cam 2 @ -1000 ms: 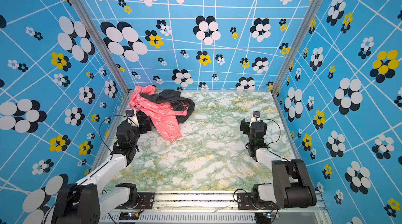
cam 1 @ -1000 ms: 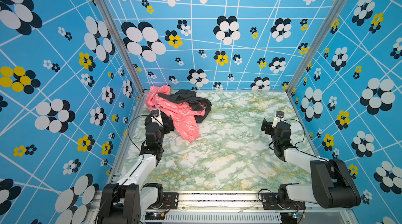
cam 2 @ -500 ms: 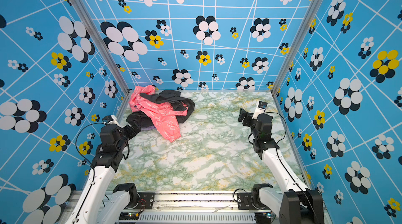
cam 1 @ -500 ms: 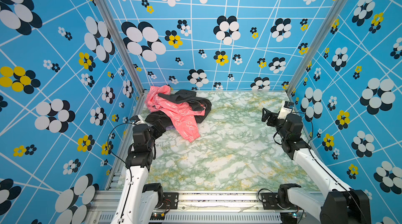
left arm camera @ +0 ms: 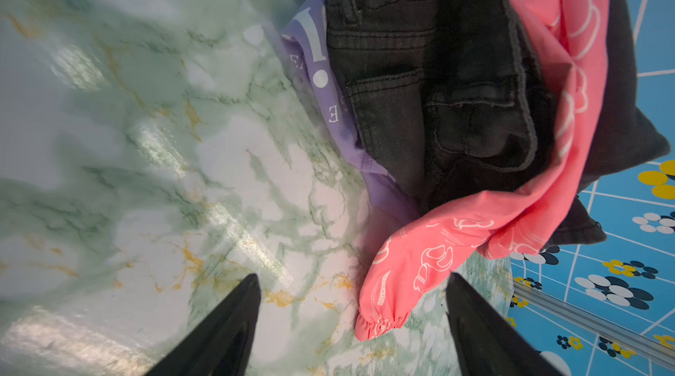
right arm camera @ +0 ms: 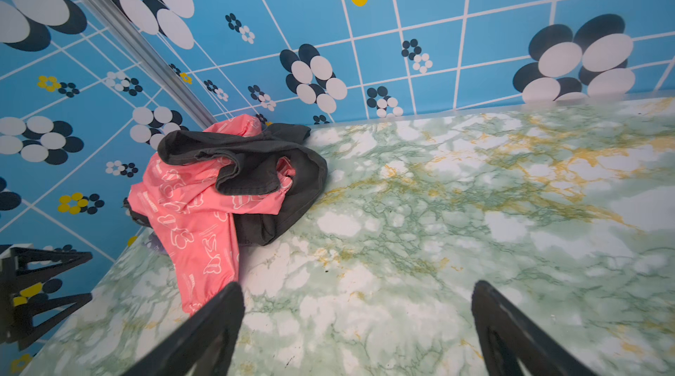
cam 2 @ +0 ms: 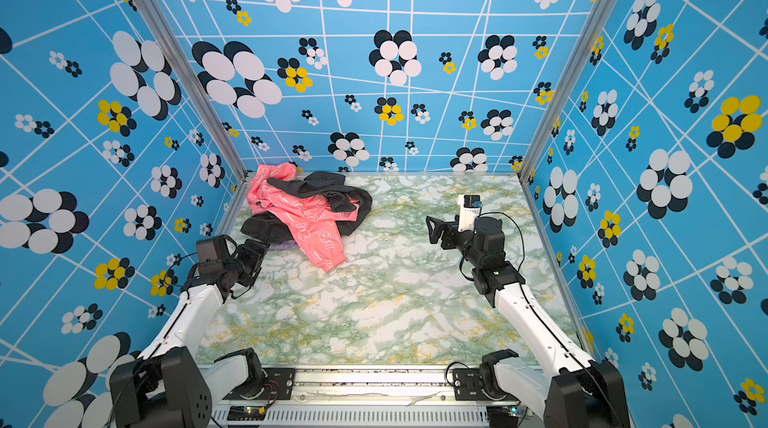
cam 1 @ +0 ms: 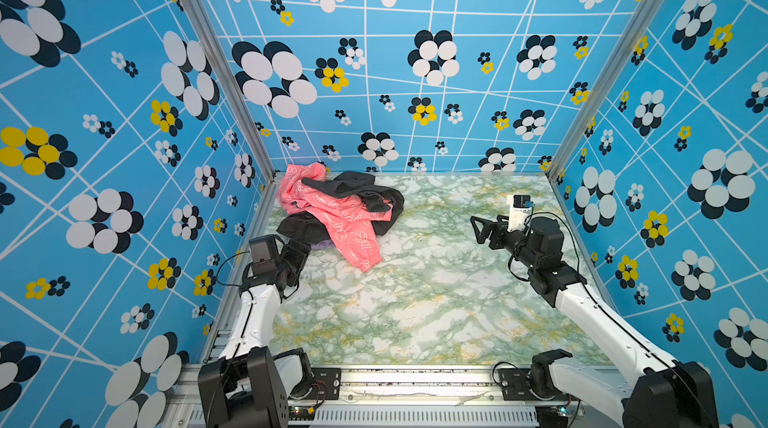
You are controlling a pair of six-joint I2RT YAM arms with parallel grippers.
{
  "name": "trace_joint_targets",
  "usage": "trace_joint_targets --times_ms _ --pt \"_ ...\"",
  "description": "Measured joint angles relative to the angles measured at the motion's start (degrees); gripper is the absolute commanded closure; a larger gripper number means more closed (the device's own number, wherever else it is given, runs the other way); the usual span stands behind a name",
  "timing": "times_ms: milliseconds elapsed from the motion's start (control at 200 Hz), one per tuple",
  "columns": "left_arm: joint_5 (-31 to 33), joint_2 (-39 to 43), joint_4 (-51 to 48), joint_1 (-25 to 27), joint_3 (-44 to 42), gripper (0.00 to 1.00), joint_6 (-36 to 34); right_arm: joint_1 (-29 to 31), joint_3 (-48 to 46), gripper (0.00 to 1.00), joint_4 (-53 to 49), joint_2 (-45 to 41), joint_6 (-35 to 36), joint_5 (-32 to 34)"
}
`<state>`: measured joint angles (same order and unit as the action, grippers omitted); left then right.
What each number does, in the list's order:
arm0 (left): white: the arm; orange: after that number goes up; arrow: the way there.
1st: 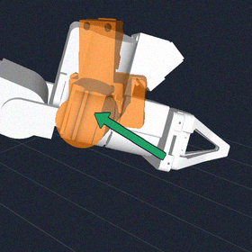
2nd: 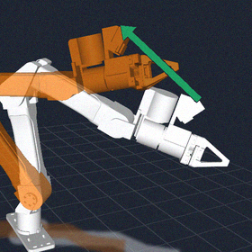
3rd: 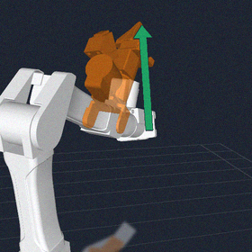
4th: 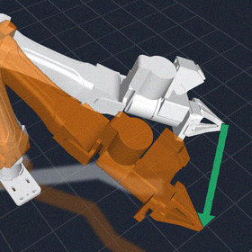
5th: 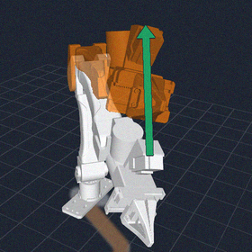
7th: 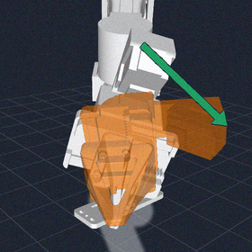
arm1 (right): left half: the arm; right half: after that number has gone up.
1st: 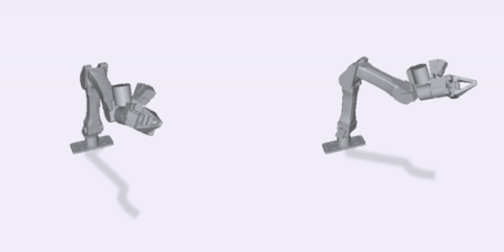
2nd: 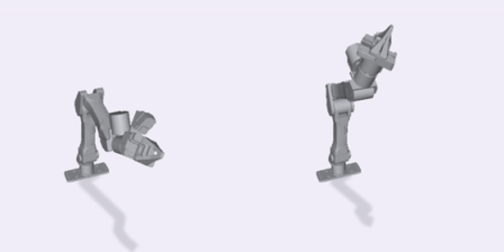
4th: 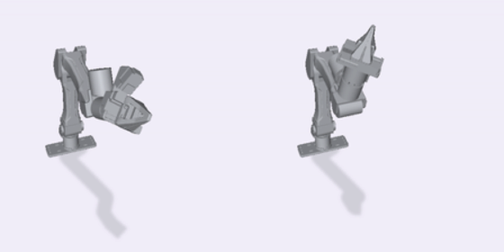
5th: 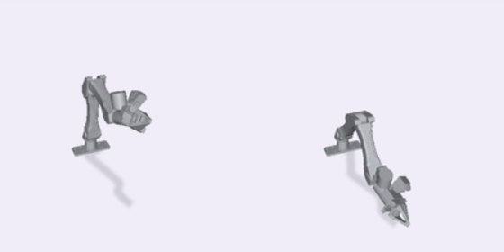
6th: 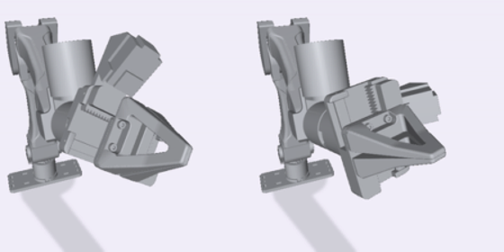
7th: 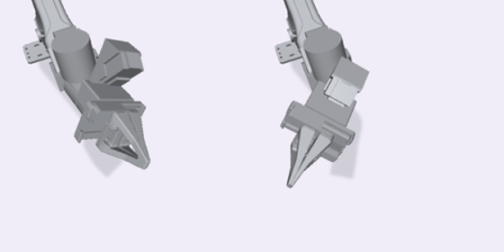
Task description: Pick out a specific cloth from the pile
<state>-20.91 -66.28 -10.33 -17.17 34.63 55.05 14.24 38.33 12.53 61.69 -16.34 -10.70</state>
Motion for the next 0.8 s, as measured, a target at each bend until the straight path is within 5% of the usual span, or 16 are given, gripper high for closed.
trace_joint_targets --times_ms 435,800 --pt "-5.44 -16.98 9.49 -1.97 3.82 0.48 8.87 3.02 1.7 0.01 0.02 1.16 0.22 -0.44" --pt "-6.19 -26.34 16.87 -2.08 6.1 0.55 11.78 3.28 1.66 0.01 -0.24 1.05 0.66 -0.61"
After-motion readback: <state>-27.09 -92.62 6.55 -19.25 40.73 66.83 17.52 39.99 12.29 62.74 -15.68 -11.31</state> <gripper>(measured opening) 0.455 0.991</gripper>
